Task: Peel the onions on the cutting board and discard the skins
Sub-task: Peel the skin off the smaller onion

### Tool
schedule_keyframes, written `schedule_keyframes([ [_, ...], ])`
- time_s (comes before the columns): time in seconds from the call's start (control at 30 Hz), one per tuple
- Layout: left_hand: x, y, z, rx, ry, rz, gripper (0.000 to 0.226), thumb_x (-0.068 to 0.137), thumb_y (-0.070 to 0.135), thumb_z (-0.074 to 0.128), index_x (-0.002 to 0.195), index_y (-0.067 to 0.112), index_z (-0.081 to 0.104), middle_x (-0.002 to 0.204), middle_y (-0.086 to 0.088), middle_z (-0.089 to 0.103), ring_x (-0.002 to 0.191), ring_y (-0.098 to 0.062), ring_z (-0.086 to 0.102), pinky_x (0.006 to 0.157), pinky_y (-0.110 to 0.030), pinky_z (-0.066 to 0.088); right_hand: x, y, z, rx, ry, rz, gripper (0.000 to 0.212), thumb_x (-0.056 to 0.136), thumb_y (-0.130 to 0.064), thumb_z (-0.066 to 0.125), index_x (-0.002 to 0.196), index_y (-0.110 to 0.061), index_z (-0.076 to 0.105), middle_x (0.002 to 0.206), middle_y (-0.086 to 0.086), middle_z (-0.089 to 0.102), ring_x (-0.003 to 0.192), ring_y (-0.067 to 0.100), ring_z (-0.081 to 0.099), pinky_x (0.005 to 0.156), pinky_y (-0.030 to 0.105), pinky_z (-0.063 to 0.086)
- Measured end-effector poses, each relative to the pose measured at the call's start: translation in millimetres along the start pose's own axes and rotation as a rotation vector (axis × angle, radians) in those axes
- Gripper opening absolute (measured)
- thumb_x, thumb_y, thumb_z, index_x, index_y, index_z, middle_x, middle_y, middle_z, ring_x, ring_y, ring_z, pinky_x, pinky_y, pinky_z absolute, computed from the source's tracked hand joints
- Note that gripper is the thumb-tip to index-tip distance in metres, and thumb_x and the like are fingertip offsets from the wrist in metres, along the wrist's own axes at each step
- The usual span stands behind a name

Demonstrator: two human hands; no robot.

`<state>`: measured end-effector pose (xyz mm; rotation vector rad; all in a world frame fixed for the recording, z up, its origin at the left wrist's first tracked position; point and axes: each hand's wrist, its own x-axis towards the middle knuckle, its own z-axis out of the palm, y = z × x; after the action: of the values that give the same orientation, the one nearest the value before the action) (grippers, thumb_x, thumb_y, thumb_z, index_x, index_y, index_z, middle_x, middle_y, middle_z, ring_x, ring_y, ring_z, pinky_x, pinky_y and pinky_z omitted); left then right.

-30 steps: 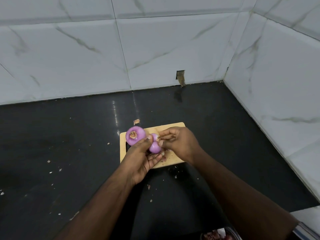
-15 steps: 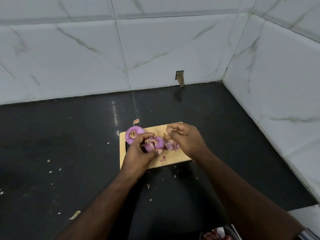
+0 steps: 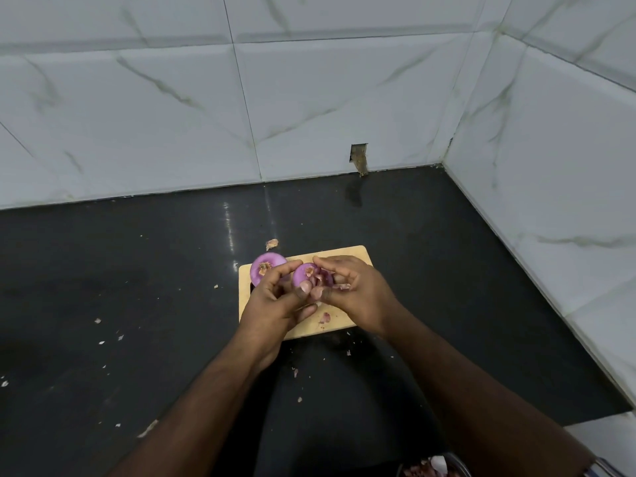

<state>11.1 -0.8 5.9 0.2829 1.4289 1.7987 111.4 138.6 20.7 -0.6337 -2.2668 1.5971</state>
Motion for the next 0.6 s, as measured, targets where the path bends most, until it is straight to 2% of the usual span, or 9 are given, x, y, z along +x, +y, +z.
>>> schedule_keyframes([
  [0.07, 1, -3, 2, -0.045, 0.001, -0.013, 0.055, 0.076, 0.015, 0.077, 0.129, 0.017, 0.061, 0.121, -0.015, 0.071, 0.108, -0.030, 0.073, 0.091, -0.040, 0.059, 0, 2, 4, 0.024, 0.125, 0.005, 0.037, 0.081, -0.010, 0.079, 0.116, -0.018, 0.072, 0.115, -0.006, 0.066, 0.101, 0.001, 0.066, 0.095, 0.029, 0.055],
  [0.13, 2, -5, 2, -0.049, -0.024, -0.005, 0.055, 0.076, 0.014, 0.077, 0.129, 0.013, 0.062, 0.122, -0.017, 0.071, 0.110, -0.031, 0.072, 0.096, -0.042, 0.058, 0, 4, 10, 0.076, 0.194, 0.006, 0.025, 0.081, -0.007, 0.078, 0.097, -0.026, 0.076, 0.109, -0.004, 0.069, 0.100, 0.009, 0.069, 0.092, 0.040, 0.058],
  [0.23, 1, -6, 5, -0.024, -0.024, 0.017, 0.050, 0.076, 0.014, 0.078, 0.125, 0.011, 0.065, 0.117, -0.013, 0.074, 0.106, -0.028, 0.073, 0.095, -0.038, 0.059, 0, 4, 14, 0.020, 0.252, -0.056, 0.031, 0.082, -0.004, 0.072, 0.076, -0.034, 0.071, 0.098, -0.006, 0.069, 0.091, 0.009, 0.069, 0.074, 0.040, 0.062],
  [0.3, 1, -8, 7, 0.016, 0.001, 0.036, 0.048, 0.078, 0.014, 0.078, 0.124, 0.011, 0.064, 0.117, -0.011, 0.074, 0.107, -0.027, 0.073, 0.095, -0.040, 0.058, -3, 2, 14, -0.020, 0.257, -0.072, 0.029, 0.086, 0.000, 0.066, 0.075, -0.027, 0.068, 0.092, -0.004, 0.067, 0.079, 0.008, 0.069, 0.062, 0.037, 0.062],
  [0.37, 1, -12, 9, 0.032, 0.026, 0.042, 0.042, 0.084, 0.009, 0.076, 0.124, 0.010, 0.063, 0.117, -0.011, 0.075, 0.107, -0.027, 0.073, 0.093, -0.041, 0.058, -4, 2, 16, 0.039, 0.243, 0.000, 0.024, 0.090, -0.002, 0.062, 0.077, -0.021, 0.066, 0.086, -0.004, 0.067, 0.071, 0.012, 0.069, 0.059, 0.044, 0.062],
  [0.5, 1, -21, 5, 0.091, 0.068, 0.047, 0.038, 0.087, 0.000, 0.074, 0.122, 0.012, 0.064, 0.117, -0.012, 0.074, 0.105, -0.028, 0.074, 0.084, -0.039, 0.062, 4, 6, 11, 0.010, 0.228, 0.103, 0.020, 0.096, -0.016, 0.054, 0.081, -0.029, 0.058, 0.081, -0.010, 0.072, 0.076, 0.014, 0.071, 0.076, 0.048, 0.061],
  [0.6, 1, -24, 2, 0.047, 0.074, 0.025, 0.041, 0.088, -0.001, 0.073, 0.126, 0.011, 0.062, 0.120, -0.014, 0.072, 0.108, -0.033, 0.073, 0.090, -0.046, 0.060, 12, 6, 4, -0.042, 0.195, 0.118, 0.014, 0.095, -0.022, 0.054, 0.085, -0.030, 0.061, 0.083, -0.009, 0.075, 0.081, 0.011, 0.072, 0.081, 0.046, 0.059],
])
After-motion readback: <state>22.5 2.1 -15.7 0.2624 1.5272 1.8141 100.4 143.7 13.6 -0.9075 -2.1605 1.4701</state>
